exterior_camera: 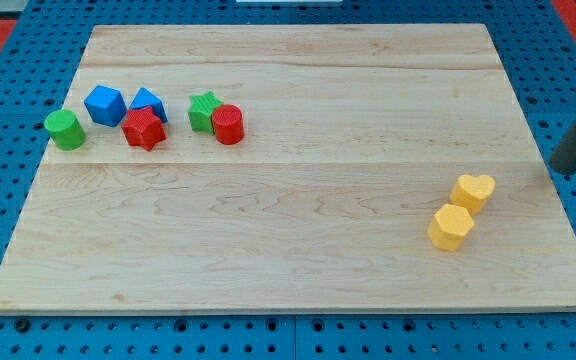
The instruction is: Move the yellow heart above the yellow hexagon
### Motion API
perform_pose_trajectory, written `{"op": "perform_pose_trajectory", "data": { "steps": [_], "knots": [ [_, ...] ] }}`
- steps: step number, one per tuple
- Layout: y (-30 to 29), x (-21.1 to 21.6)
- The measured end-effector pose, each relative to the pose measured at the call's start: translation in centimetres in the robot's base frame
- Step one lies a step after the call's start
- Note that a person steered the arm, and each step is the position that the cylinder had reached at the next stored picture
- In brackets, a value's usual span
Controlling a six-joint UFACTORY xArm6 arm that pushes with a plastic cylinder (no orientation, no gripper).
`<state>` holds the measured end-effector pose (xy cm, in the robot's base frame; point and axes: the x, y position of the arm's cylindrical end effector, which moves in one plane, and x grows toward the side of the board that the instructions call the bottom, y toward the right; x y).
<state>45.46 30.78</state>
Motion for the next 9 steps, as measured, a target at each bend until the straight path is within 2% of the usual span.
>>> {"op": "perform_pose_trajectory", "data": {
  "steps": [1, 3, 4, 5, 6, 7, 9],
  "knots": [
    [0.0, 0.0],
    [0.0, 3.1],
    [-6.0, 3.1],
    [-10.0, 6.5],
    [-13.6, 7.5],
    [-16.3, 5.1],
    [-11.1, 3.3]
  ]
}}
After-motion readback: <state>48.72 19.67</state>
